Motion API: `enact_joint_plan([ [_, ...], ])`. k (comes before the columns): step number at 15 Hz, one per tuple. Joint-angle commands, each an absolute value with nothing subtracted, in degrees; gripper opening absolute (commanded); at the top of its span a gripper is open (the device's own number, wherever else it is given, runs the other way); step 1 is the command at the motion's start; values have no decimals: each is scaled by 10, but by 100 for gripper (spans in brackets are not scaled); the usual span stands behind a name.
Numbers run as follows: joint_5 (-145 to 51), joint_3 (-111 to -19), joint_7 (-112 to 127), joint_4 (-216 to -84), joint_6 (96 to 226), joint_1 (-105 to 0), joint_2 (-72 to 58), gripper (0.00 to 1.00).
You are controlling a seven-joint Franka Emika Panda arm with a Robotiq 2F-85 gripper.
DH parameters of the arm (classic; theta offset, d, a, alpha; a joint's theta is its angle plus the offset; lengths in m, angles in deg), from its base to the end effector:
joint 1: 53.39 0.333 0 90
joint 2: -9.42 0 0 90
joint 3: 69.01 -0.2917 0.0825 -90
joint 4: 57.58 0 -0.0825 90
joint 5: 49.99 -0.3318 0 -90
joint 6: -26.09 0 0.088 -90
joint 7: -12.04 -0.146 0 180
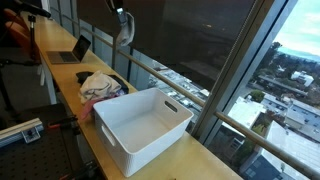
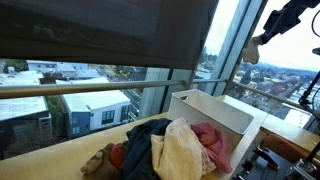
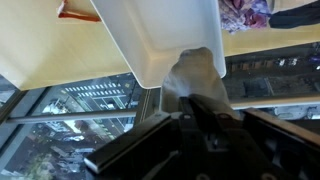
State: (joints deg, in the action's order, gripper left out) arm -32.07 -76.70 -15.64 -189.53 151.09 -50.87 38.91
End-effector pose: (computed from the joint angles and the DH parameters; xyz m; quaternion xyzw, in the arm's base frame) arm 0.4047 0.0578 0.5380 0.9625 -0.0863 0.2345 0.1055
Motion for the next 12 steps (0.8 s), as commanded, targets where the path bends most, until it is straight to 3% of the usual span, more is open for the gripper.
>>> enact_joint_plan([
  [1, -340, -761, -99, -1806, 1484, -536, 307, 2],
  [12, -449, -702, -6, -1773, 1467, -549, 130, 2],
])
